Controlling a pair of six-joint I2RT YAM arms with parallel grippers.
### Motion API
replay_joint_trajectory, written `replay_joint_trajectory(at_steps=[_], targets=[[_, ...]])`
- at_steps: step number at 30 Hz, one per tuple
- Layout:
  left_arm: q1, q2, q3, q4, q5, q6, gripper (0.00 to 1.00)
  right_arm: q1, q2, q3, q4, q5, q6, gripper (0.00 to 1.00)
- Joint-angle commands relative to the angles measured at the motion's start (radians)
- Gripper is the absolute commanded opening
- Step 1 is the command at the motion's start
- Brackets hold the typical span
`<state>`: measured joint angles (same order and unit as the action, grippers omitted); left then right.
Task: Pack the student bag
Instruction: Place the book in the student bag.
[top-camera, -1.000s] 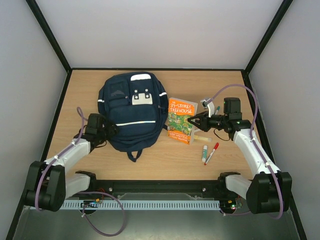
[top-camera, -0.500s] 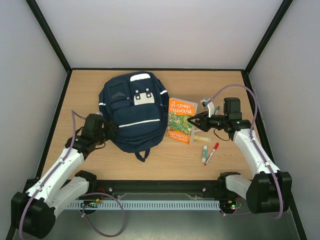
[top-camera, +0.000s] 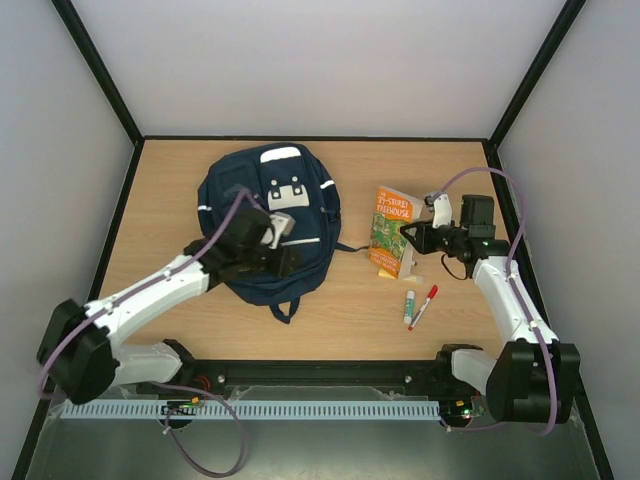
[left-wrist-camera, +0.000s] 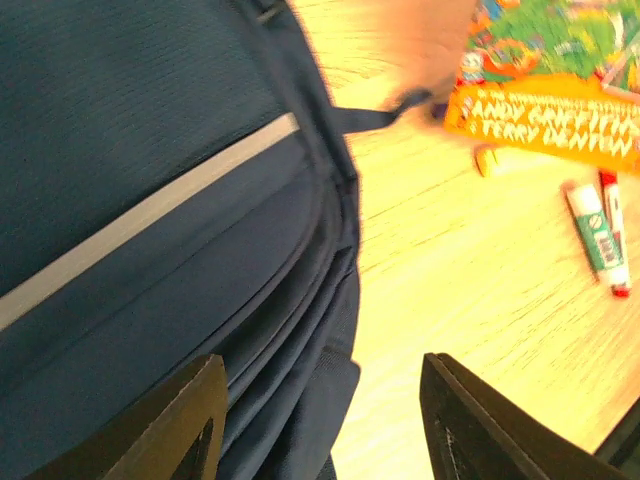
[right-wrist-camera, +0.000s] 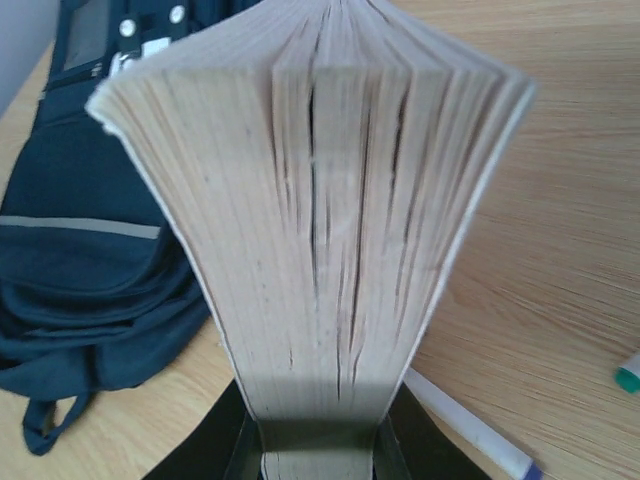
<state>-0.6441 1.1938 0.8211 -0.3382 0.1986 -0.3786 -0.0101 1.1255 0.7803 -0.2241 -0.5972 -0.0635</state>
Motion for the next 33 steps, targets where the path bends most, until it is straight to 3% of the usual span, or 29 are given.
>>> replay_joint_trajectory(at_steps=[1, 10, 20, 33], targets=[[-0.118, 0.145, 0.133, -0.037, -0.105, 0.197, 0.54, -0.019, -0.013, 0.019, 0.046, 0.008, 0.020, 0.01], [-0.260, 0.387, 0.299, -0.157, -0.289, 0.332, 0.55, -0.029, -0.029, 0.026, 0.045, 0.031, 0.024, 0.01], [-0.296, 0.508, 0.379, -0.227, -0.377, 0.384, 0.58, -0.036, -0.022, 0.028, 0.042, 0.021, 0.022, 0.01], [-0.313, 0.613, 0.405, -0.231, -0.495, 0.367, 0.50, -0.036, 0.002, 0.032, 0.034, 0.013, 0.012, 0.01]])
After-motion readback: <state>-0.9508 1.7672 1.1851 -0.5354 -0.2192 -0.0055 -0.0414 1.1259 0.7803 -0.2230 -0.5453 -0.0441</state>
